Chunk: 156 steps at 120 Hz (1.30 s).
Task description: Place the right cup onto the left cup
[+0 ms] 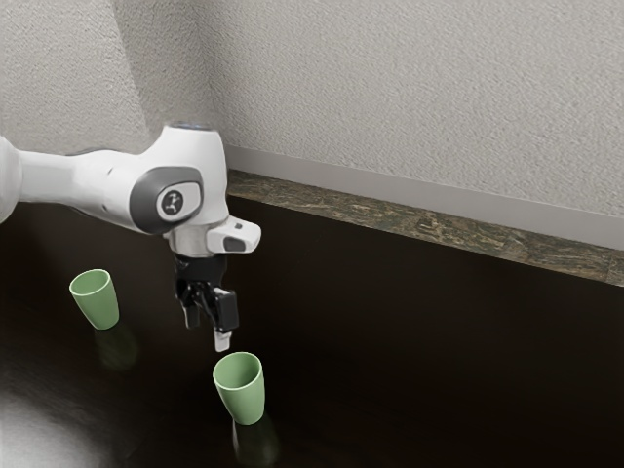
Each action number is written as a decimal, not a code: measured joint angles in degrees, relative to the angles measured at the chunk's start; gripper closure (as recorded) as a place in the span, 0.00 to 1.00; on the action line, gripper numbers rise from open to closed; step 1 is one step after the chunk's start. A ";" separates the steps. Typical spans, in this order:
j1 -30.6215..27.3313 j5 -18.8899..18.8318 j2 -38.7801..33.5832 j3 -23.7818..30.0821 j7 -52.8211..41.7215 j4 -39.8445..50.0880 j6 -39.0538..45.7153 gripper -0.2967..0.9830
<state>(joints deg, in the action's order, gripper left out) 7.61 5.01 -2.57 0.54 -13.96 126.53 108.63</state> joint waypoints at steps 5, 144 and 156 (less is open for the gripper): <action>-0.11 0.59 0.17 0.08 0.43 1.23 1.38 0.23; -1.64 0.99 8.04 -0.01 5.08 4.49 16.02 0.49; -1.56 0.48 7.73 0.16 5.09 4.46 16.12 0.65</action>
<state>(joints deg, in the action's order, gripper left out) 6.05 5.49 5.16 0.70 -8.87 130.98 124.75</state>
